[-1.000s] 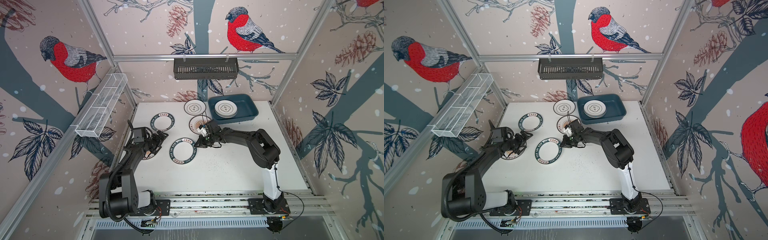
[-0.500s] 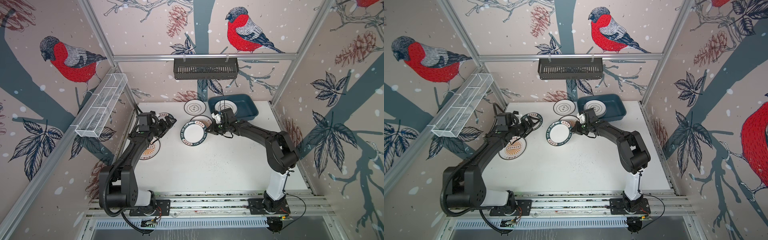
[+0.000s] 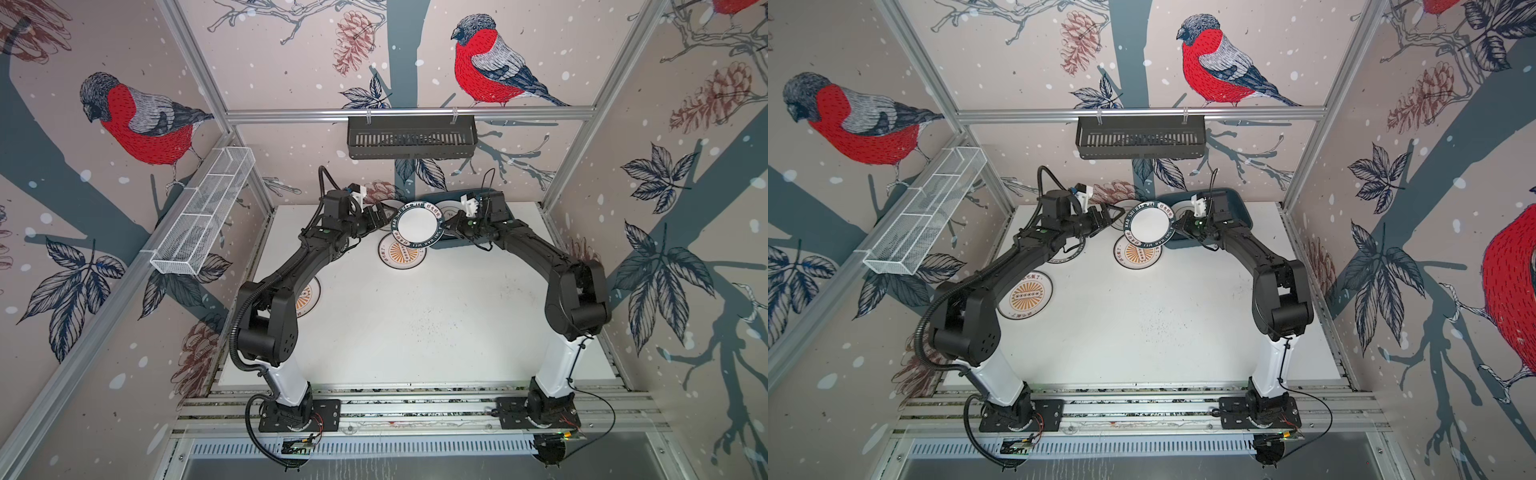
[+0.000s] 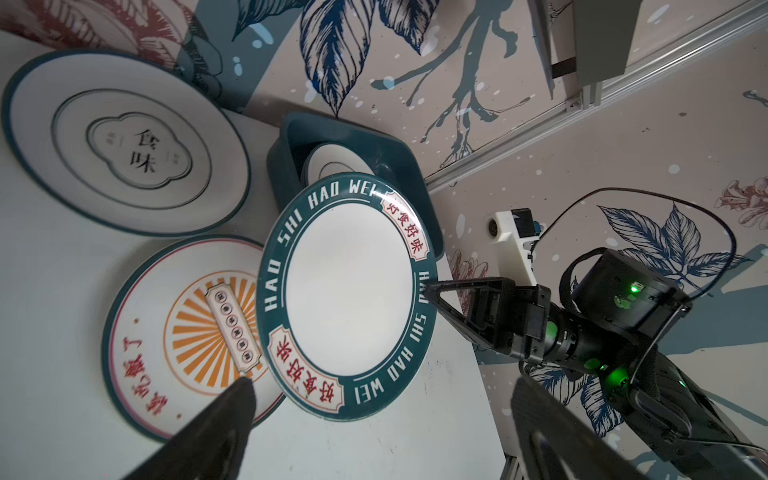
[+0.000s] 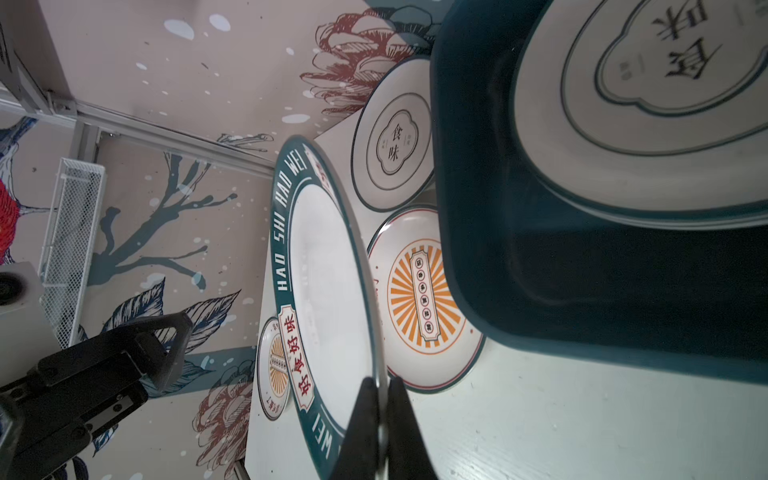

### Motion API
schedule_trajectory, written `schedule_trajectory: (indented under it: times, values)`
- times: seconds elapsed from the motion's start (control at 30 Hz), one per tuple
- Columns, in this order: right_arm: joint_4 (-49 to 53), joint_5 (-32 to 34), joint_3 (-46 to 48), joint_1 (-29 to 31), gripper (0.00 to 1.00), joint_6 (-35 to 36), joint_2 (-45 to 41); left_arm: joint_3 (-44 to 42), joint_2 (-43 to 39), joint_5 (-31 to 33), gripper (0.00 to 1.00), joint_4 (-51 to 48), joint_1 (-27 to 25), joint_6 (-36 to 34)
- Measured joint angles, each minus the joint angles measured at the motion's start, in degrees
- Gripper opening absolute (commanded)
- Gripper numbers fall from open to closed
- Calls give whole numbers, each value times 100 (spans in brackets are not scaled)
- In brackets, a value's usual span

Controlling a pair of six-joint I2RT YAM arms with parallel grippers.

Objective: Place the plates into the plastic bin on the countertop
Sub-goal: 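Lift the plate over the teal bin with the right gripper while the left arm rises, then lower the plate onto the stack in the bin and open the right gripper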

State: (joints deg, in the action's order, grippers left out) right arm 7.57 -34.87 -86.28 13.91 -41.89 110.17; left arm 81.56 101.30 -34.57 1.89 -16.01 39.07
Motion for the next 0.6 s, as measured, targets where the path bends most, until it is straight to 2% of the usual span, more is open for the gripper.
schedule_trajectory:
  times: [0.13, 0.37, 0.6]
  values:
    - [15, 72, -426, -271, 3, -109, 330, 835, 538, 24, 96, -249, -229, -262]
    - [61, 321, -1036, -675, 2, -334, 929, 2522, 1480, 428, 96, -1508, -673, -1248]
    - [129, 511, -1552, -929, 3, -483, 1460, 3270, 1923, 855, 96, -2347, -739, -1703]
